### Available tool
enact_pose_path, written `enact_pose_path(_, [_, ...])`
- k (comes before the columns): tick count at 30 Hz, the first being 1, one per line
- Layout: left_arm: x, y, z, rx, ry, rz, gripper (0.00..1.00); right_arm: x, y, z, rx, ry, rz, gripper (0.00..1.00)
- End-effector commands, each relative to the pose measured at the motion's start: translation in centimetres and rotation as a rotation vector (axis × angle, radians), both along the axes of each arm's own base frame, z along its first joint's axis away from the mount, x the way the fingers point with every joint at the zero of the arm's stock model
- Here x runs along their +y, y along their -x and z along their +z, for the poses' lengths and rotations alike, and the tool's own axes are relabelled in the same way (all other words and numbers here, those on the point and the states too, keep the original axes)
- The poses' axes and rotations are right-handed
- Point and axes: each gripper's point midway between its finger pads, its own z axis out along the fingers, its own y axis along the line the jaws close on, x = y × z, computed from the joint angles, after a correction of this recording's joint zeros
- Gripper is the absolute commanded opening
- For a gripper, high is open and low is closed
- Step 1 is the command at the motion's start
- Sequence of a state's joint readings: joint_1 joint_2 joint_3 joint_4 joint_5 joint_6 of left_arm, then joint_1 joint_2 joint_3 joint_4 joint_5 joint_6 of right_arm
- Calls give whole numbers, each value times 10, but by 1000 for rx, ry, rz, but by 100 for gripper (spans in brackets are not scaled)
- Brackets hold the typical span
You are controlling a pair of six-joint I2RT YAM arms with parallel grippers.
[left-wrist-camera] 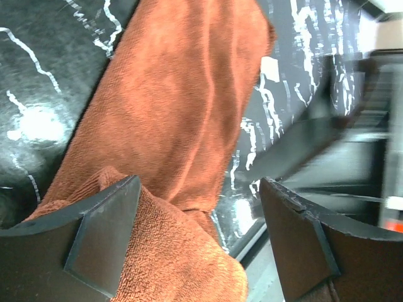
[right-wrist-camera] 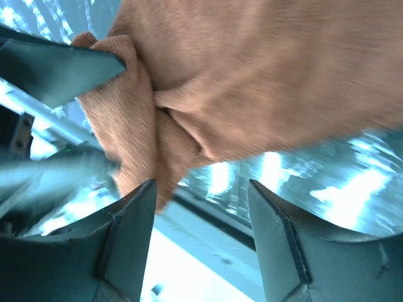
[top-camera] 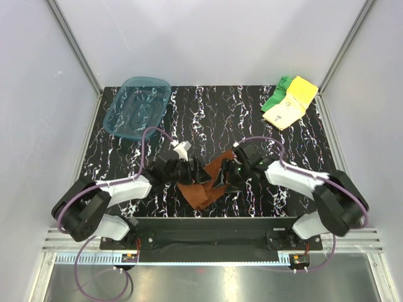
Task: Roll the towels
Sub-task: Roll the towel
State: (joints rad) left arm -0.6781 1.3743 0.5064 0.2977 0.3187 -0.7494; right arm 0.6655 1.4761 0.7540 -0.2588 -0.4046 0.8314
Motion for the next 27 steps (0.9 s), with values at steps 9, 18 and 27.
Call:
enact_pose_path(9, [-19, -17, -8, -10, 19, -36, 81, 2, 24, 85, -610, 330, 270, 70])
enact_pose_path(18, [-31, -14, -21, 41, 40, -92, 81, 54, 30, 70, -868, 529, 453, 72])
enact_pose_path(27, [-39, -14, -27, 63, 59, -123, 81, 94, 32, 61, -1010, 556, 585, 73])
